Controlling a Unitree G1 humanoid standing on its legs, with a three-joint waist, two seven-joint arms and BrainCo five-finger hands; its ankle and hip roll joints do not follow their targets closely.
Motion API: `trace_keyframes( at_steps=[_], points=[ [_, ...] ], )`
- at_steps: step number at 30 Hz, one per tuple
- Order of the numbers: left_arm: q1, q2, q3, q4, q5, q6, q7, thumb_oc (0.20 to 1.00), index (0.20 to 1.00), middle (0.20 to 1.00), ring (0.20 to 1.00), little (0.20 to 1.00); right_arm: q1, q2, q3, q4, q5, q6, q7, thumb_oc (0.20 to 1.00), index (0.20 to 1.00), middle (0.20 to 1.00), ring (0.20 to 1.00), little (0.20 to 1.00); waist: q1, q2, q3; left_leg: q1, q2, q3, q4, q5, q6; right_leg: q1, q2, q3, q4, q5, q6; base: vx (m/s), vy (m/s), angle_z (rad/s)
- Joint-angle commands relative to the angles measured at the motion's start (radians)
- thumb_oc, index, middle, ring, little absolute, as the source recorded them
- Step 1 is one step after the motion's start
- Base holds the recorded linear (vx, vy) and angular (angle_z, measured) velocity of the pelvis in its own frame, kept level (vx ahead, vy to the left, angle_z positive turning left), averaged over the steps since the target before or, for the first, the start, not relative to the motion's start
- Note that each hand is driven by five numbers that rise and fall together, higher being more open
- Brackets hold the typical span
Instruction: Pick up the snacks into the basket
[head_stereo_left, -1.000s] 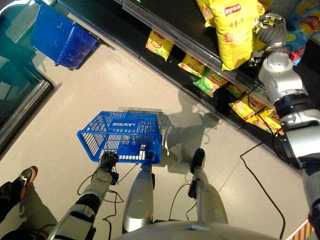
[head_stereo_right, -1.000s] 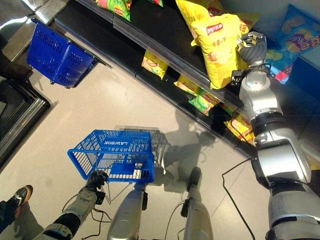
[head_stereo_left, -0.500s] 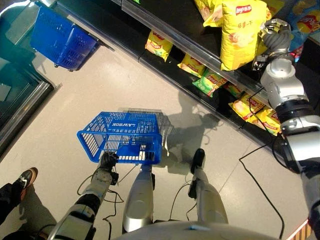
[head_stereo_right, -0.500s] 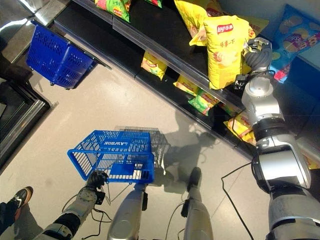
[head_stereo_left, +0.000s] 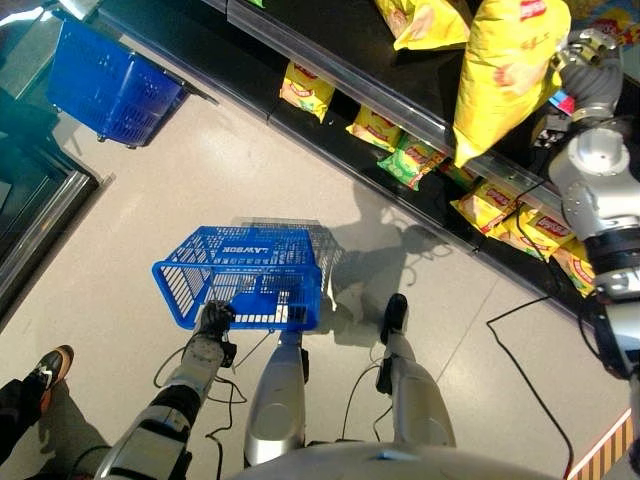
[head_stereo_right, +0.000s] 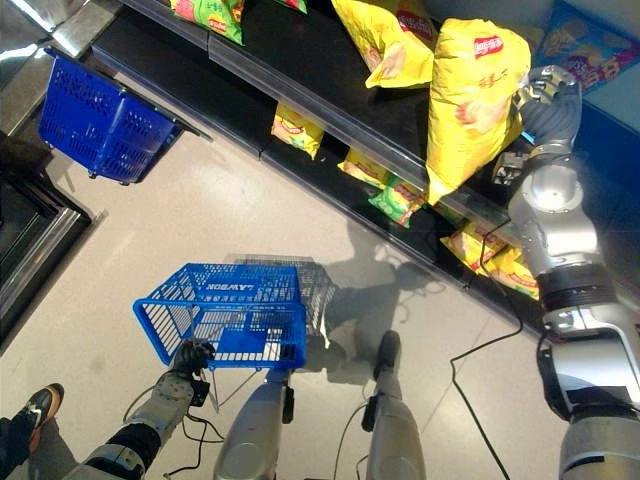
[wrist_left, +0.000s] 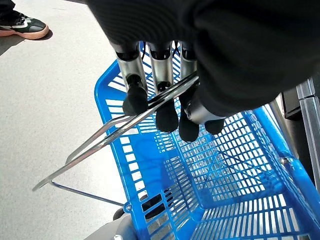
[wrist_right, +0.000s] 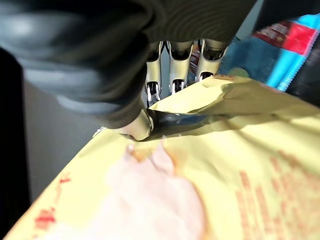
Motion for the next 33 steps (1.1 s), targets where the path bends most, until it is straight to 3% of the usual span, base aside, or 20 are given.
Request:
trace_keyframes(
  at_steps=[1,11,19,27,33],
  points=[
    [0.007,0.041,-0.016,0.066,0.043,0.014,0.025,0.2,0.2,0.2,0.2,0.2,-0.023,-0.089,-0.084,-0.121,0.022,-0.105,0.01,0.2,0.2,0.2,0.2,0.2,-0.009,0.004,-0.012,-0.001,-0.058,0.032,-0.063,0.014,0.01,0.035,-0.026,0.029,0.005,-0.037,0.1,0.0,-0.004,-0.06],
    [-0.01,0.037,0.012,0.098,0.074,0.025,0.007,0.2,0.2,0.2,0.2,0.2,0.157,-0.103,-0.164,-0.413,0.055,-0.133,0.112,0.2,0.2,0.2,0.2,0.2,-0.044,-0.015,-0.056,0.029,-0.05,0.046,-0.063,0.002,0.012,0.049,-0.019,0.043,0.005,-0.042,0.094,0.02,-0.021,-0.08],
    [0.001,0.017,0.04,0.116,0.105,0.027,-0.021,0.2,0.2,0.2,0.2,0.2,0.369,-0.018,-0.233,-0.614,0.045,-0.115,0.224,0.2,0.2,0.2,0.2,0.2,-0.06,-0.022,-0.078,0.044,-0.045,0.051,-0.063,-0.002,0.014,0.058,-0.013,0.046,0.005,-0.044,0.089,0.0,-0.012,-0.06],
    [0.001,0.007,0.052,0.122,0.116,0.032,-0.022,0.2,0.2,0.2,0.2,0.2,0.452,0.041,-0.272,-0.633,0.021,-0.105,0.218,0.2,0.2,0.2,0.2,0.2,-0.064,-0.021,-0.09,0.054,-0.044,0.05,-0.063,-0.002,0.016,0.066,-0.011,0.044,0.005,-0.043,0.085,0.0,0.0,0.0],
    [0.03,-0.008,0.114,0.144,0.083,0.032,-0.024,0.2,0.2,0.2,0.2,0.2,0.635,0.091,-0.297,-0.74,-0.027,-0.071,0.321,0.2,0.2,0.2,0.2,0.2,-0.068,-0.025,-0.097,0.052,-0.043,0.043,-0.063,0.001,0.015,0.069,-0.009,0.04,0.005,-0.046,0.081,0.0,0.0,0.0]
  ],
)
